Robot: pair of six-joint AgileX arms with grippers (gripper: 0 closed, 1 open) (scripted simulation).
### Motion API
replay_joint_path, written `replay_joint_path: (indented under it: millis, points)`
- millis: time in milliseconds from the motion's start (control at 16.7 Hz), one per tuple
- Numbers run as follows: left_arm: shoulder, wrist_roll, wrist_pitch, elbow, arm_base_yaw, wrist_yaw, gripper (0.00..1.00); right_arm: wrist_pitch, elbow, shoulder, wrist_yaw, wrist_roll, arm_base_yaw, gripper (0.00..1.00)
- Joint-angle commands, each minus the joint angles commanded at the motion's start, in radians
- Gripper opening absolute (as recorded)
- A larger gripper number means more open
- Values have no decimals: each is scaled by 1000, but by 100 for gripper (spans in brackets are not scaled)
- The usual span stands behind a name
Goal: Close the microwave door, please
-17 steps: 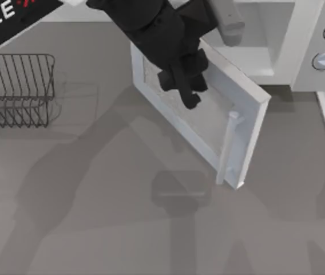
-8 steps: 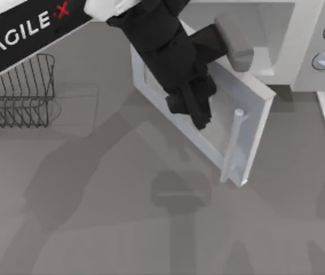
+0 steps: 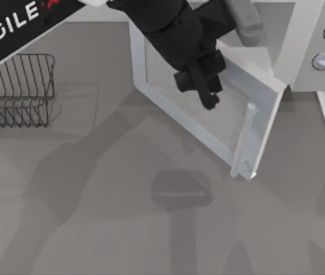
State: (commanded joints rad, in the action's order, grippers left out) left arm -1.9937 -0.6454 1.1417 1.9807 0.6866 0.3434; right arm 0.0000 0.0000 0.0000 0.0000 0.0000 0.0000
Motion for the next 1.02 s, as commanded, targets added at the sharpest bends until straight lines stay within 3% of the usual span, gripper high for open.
replay_joint_path:
  millis: [600, 1020]
  points:
    - [-56, 29, 55, -16, 43, 6, 0, 0, 0, 0, 0, 0, 0, 100]
    - [-57, 36, 14, 77, 37, -13, 0, 0, 0, 0, 0, 0, 0, 100]
